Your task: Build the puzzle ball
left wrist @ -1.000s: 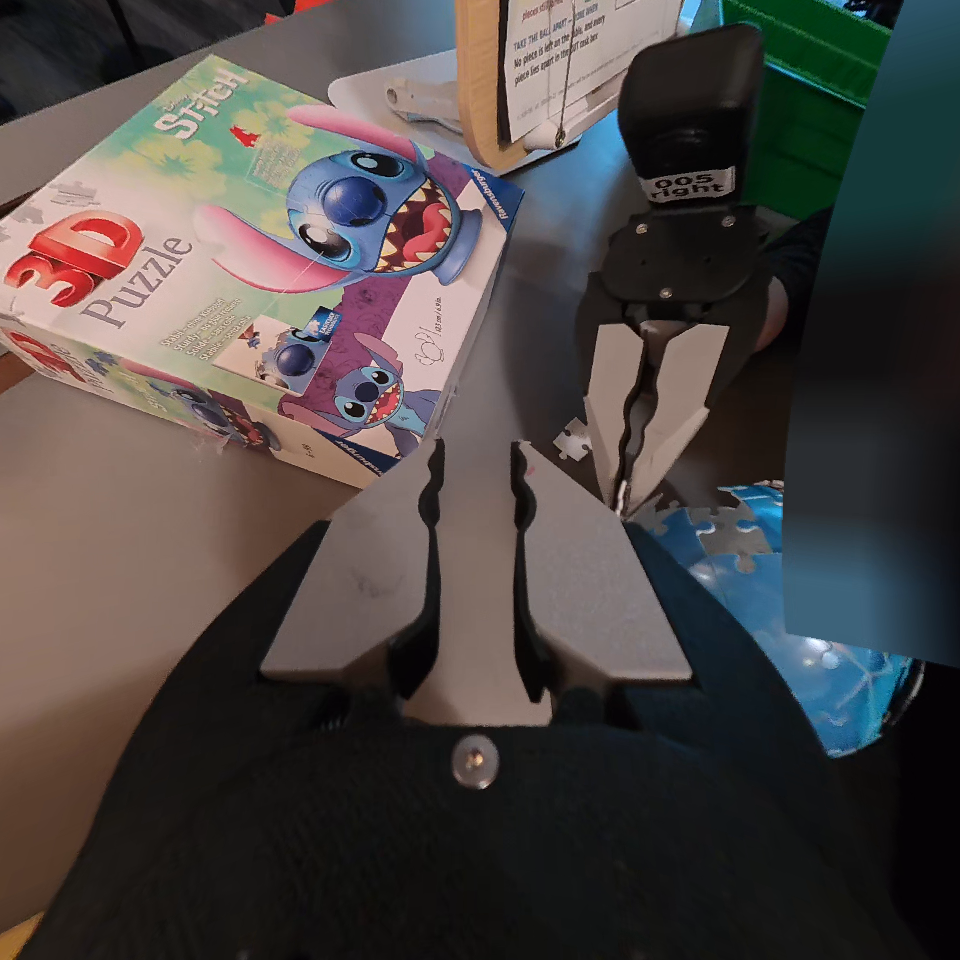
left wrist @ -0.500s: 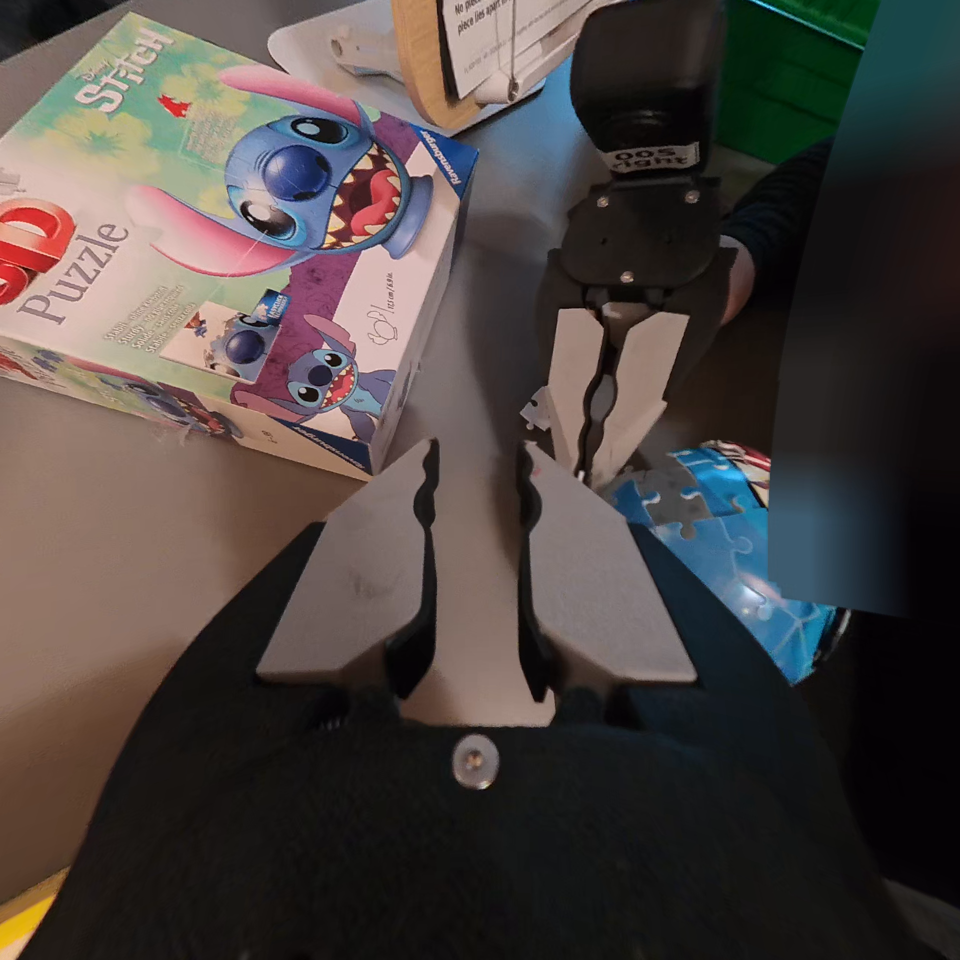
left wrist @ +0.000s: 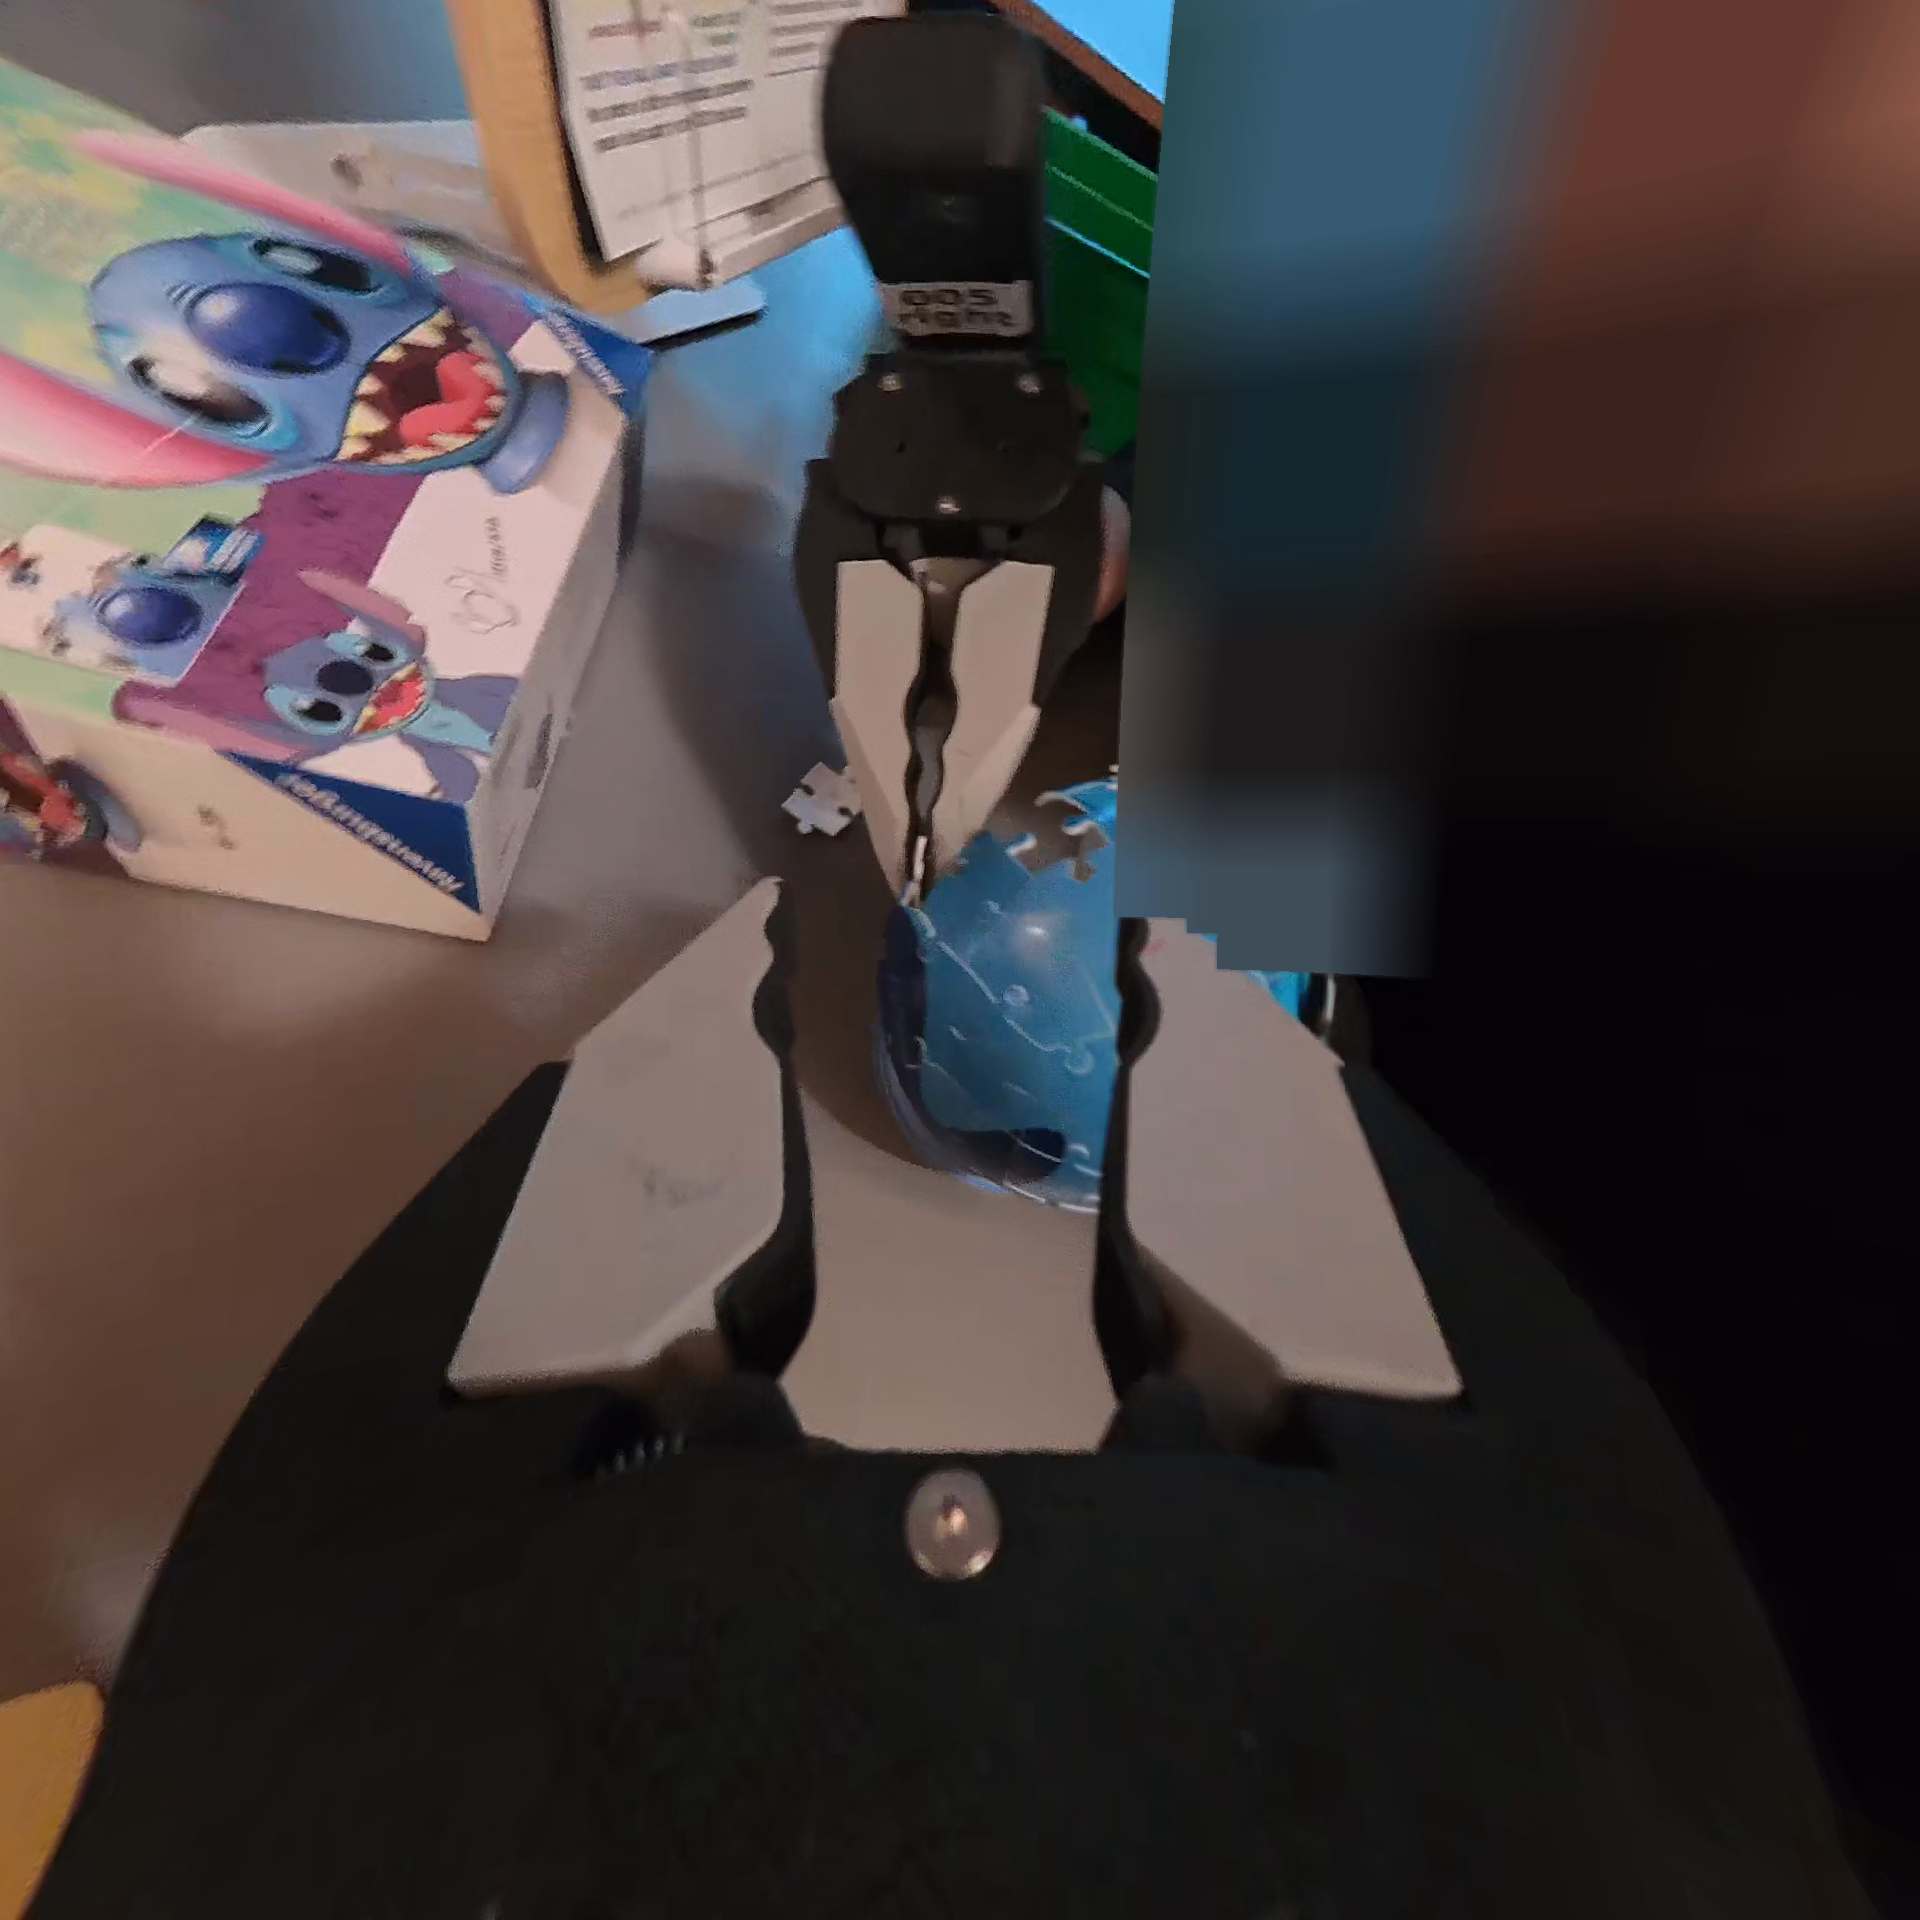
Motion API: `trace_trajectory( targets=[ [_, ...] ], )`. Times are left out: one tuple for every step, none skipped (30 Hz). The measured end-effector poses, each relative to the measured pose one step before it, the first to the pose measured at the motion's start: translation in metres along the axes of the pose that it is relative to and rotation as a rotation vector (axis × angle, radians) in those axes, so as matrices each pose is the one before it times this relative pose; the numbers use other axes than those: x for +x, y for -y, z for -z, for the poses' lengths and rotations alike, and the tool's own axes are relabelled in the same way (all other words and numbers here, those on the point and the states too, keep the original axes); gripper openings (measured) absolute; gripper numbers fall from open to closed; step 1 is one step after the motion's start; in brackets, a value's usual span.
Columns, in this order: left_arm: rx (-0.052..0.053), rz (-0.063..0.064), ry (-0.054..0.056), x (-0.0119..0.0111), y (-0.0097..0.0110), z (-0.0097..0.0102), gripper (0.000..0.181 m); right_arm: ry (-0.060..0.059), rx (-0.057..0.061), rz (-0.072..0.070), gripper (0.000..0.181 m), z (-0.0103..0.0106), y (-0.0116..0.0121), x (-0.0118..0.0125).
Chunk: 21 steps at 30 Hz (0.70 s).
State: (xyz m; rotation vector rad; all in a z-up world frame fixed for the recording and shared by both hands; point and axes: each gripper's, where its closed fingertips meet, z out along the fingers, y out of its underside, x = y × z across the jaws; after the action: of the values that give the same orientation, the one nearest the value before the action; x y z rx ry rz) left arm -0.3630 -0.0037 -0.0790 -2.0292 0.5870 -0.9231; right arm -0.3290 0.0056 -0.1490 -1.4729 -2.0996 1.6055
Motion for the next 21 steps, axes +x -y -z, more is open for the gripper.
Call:
trace_trajectory(
  targets=[
    [-0.0039,-0.0393,0.0058,0.00341,-0.00026,0.00012,0.068,-0.0077,-0.0126,0.0089,0.000,-0.00110,-0.00139,0.00013],
    [-0.0131,-0.0299,0.0303,-0.00082,-0.00106,-0.00012,0.073,-0.0105,-0.0108,0.0091,0.000,-0.00136,-0.00169,0.00068],
    [-0.0220,-0.0196,0.0228,-0.00042,-0.00269,-0.00100,0.077,-0.0096,-0.0120,0.0062,0.000,-0.00188,-0.00207,0.00088],
    [-0.0247,-0.0121,-0.0061,0.00345,-0.00374,-0.00171,0.080,-0.0065,-0.0124,0.0024,0.000,-0.00218,-0.00218,0.00083],
    [-0.0225,-0.0071,-0.0171,0.00490,-0.00367,-0.00248,0.083,-0.0017,-0.0094,0.0002,0.000,-0.00227,-0.00160,0.00039],
    [-0.0214,-0.0068,-0.0100,0.00365,-0.00375,-0.00293,0.086,0.0037,-0.0039,-0.0011,0.000,-0.00167,-0.00082,-0.00051],
    [-0.0240,-0.0093,-0.0088,0.00330,-0.00457,-0.00307,0.088,0.0042,-0.0012,-0.0023,0.000,-0.00122,-0.00039,-0.00055],
    [-0.0250,-0.0095,-0.0085,0.00298,-0.00502,-0.00299,0.090,0.0009,0.0017,-0.0024,0.000,-0.00075,0.00013,-0.00028],
    [-0.0197,-0.0063,-0.0073,0.00196,-0.00434,-0.00276,0.092,-0.0017,0.0058,-0.0005,0.000,-0.00001,0.00071,-0.00001],
    [-0.0101,0.0021,-0.0162,0.00257,-0.00287,-0.00216,0.096,-0.0077,0.0106,0.0017,0.000,0.00056,0.00147,0.00074],
    [-0.0030,0.0062,-0.0185,0.00222,-0.00160,-0.00128,0.095,-0.0109,0.0123,0.0014,0.000,0.00074,0.00149,0.00159],
    [-0.0001,0.0041,-0.0102,0.00101,-0.00105,-0.00067,0.095,-0.0039,0.0089,-0.0031,0.000,0.00022,0.00072,0.00080],
    [0.0006,-0.0005,-0.0052,0.00058,-0.00069,-0.00016,0.094,0.0033,0.0061,-0.0080,0.000,-0.00071,-0.00010,0.00000],
    [0.0030,-0.0032,-0.0020,0.00021,-0.00020,0.00020,0.093,0.0054,0.0027,-0.0085,0.000,-0.00147,-0.00103,-0.00038],
    [0.0004,-0.0009,-0.0022,0.00020,-0.00044,0.00014,0.093,0.0059,0.0008,-0.0071,0.000,-0.00175,-0.00145,-0.00064],
    [0.0013,0.0000,-0.0042,0.00037,-0.00015,0.00015,0.092,0.0024,0.0035,-0.0049,0.000,-0.00156,-0.00095,-0.00030],
    [0.0026,-0.0014,-0.0064,0.00066,-0.00002,0.00009,0.091,-0.0077,0.0087,-0.0010,0.000,-0.00084,0.00020,0.00099],
    [0.0001,-0.0009,-0.0069,0.00091,-0.00057,-0.00009,0.091,-0.0085,0.0117,0.0027,0.000,-0.00047,0.00099,0.00099],
    [-0.0061,-0.0019,-0.0056,0.00089,-0.00170,-0.00036,0.090,-0.0040,0.0093,0.0005,0.000,-0.00014,0.00088,0.00034],
    [-0.0100,-0.0045,-0.0015,0.00062,-0.00217,-0.00049,0.090,-0.0027,0.0116,-0.0030,0.000,0.00009,0.00117,0.00024],
    [-0.0093,-0.0057,-0.0030,0.00125,-0.00207,-0.00084,0.090,-0.0020,0.0174,-0.0030,0.000,0.00021,0.00166,0.00001]
  ],
)
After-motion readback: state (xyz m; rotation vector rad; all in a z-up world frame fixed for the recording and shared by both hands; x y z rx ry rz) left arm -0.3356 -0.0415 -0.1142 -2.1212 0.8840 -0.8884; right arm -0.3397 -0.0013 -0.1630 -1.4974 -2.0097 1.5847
